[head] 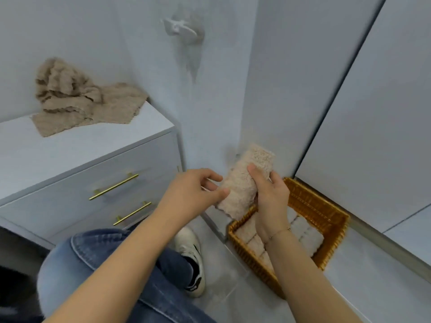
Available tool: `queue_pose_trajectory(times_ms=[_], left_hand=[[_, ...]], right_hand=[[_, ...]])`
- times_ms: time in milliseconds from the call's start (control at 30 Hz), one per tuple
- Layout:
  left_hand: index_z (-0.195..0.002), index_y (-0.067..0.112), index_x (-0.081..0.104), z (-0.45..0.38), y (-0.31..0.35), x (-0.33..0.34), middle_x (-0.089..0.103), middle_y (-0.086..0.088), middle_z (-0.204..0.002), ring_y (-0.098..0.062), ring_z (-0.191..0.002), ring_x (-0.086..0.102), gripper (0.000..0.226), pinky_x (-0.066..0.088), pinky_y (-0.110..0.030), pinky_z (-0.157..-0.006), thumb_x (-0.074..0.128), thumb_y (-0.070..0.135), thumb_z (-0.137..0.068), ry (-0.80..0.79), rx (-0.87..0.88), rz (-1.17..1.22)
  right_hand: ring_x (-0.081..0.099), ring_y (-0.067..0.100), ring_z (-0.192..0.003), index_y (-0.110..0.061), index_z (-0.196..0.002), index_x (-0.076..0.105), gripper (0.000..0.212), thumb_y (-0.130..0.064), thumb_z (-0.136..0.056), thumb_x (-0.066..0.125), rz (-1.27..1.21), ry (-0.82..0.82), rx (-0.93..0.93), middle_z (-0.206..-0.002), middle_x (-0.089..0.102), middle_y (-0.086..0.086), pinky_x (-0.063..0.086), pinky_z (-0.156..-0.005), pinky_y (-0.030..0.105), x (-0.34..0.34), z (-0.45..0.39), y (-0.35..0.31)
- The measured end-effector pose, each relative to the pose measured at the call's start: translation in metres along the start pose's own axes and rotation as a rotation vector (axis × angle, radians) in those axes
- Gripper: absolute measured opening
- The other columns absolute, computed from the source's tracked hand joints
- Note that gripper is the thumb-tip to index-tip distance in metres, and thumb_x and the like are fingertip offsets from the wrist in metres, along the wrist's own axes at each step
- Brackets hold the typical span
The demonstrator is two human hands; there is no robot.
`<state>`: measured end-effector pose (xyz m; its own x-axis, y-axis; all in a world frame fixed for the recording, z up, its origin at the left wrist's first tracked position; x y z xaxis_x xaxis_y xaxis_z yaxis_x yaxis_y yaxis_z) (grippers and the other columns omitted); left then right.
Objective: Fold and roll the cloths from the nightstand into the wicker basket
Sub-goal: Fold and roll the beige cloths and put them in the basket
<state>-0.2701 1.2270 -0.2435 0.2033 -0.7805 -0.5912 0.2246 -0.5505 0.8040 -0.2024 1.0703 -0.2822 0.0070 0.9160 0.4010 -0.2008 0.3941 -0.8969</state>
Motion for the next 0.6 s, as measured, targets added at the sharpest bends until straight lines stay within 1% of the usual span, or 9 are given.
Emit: queue_pose_trajectory(times_ms=[67,133,233,300,367,400,467,533,600], left_hand=[[-0.103,0.027,0.069,-0.018,0.004,0.035,0.072,0.011,-0.081,0.000,-0.079,0.065,0.025,0.053,-0.025,-0.078,0.070,0.043,-0.084,-0.101,0.007,-0.114],[-0.104,0.026,0.070,-0.034,0.006,0.067,0.071,0.011,-0.089,-0.005,-0.085,0.064,0.026,0.053,-0.027,-0.079,0.066,0.046,-0.087,-0.179,0.016,-0.227],[-0.105,0.024,0.069,-0.058,-0.002,0.122,0.068,0.008,-0.102,-0.010,-0.094,0.062,0.023,0.052,-0.029,-0.083,0.062,0.040,-0.090,-0.292,0.024,-0.307],[-0.107,0.023,0.068,-0.072,-0.015,0.160,0.067,0.006,-0.107,-0.012,-0.099,0.061,0.024,0.051,-0.031,-0.086,0.059,0.038,-0.092,-0.365,0.022,-0.354],[-0.111,0.021,0.067,-0.078,-0.033,0.192,0.065,0.004,-0.112,-0.015,-0.104,0.060,0.025,0.049,-0.031,-0.089,0.056,0.034,-0.093,-0.437,0.012,-0.404],[-0.111,0.021,0.066,-0.081,-0.043,0.206,0.065,0.003,-0.114,-0.016,-0.105,0.060,0.023,0.049,-0.031,-0.090,0.055,0.031,-0.093,-0.470,0.007,-0.429],[-0.108,0.023,0.064,-0.085,-0.068,0.237,0.065,0.000,-0.115,-0.018,-0.104,0.060,0.020,0.050,-0.034,-0.090,0.053,0.028,-0.093,-0.533,0.000,-0.475],[-0.119,0.022,0.061,-0.085,-0.095,0.263,0.063,0.001,-0.119,-0.018,-0.108,0.058,0.028,0.050,-0.033,-0.090,0.052,0.029,-0.093,-0.600,-0.019,-0.511],[-0.129,0.022,0.056,-0.081,-0.122,0.286,0.058,0.000,-0.127,-0.020,-0.117,0.052,0.038,0.046,-0.034,-0.095,0.053,0.030,-0.092,-0.675,0.000,-0.590]], right_hand=[[0.071,0.012,-0.088,-0.009,-0.112,0.067,0.027,-0.017,-0.086,0.070,0.017,0.072,0.024,-0.100,0.074,0.001,0.057,-0.069,0.023,-0.034,-0.016,0.007],[0.070,0.011,-0.089,-0.011,-0.112,0.068,0.027,-0.021,-0.087,0.070,0.028,0.139,0.062,-0.102,0.073,0.001,0.056,-0.070,0.023,-0.067,-0.031,0.020],[0.069,0.014,-0.094,-0.014,-0.110,0.068,0.027,-0.026,-0.086,0.070,0.061,0.243,0.132,-0.104,0.073,0.001,0.056,-0.076,0.027,-0.126,-0.057,0.043],[0.069,0.015,-0.094,-0.017,-0.108,0.067,0.025,-0.027,-0.086,0.070,0.092,0.301,0.175,-0.106,0.071,0.000,0.056,-0.079,0.030,-0.168,-0.072,0.061],[0.067,0.016,-0.097,-0.020,-0.108,0.065,0.024,-0.028,-0.086,0.070,0.131,0.348,0.217,-0.109,0.070,0.000,0.055,-0.087,0.036,-0.206,-0.080,0.080],[0.067,0.017,-0.099,-0.020,-0.109,0.065,0.026,-0.028,-0.085,0.071,0.156,0.369,0.243,-0.110,0.070,0.000,0.054,-0.090,0.040,-0.223,-0.083,0.089],[0.067,0.021,-0.100,-0.017,-0.115,0.064,0.034,-0.028,-0.085,0.072,0.197,0.415,0.312,-0.112,0.069,0.003,0.055,-0.090,0.044,-0.257,-0.087,0.114],[0.067,0.024,-0.100,-0.011,-0.119,0.061,0.036,-0.025,-0.087,0.070,0.251,0.449,0.374,-0.113,0.068,0.006,0.055,-0.087,0.042,-0.281,-0.086,0.138],[0.064,0.025,-0.099,-0.009,-0.117,0.060,0.032,-0.023,-0.089,0.067,0.388,0.505,0.402,-0.114,0.066,0.007,0.055,-0.087,0.043,-0.298,-0.086,0.156]])
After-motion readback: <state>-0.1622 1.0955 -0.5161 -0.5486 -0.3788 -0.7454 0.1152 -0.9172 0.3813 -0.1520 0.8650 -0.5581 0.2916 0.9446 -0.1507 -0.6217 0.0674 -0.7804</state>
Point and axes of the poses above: each hand's wrist, its own z-axis away from the middle knuckle, its own x-axis out of the palm, y = z × x, the point moved 8 cm from there along -z, towards the middle knuckle
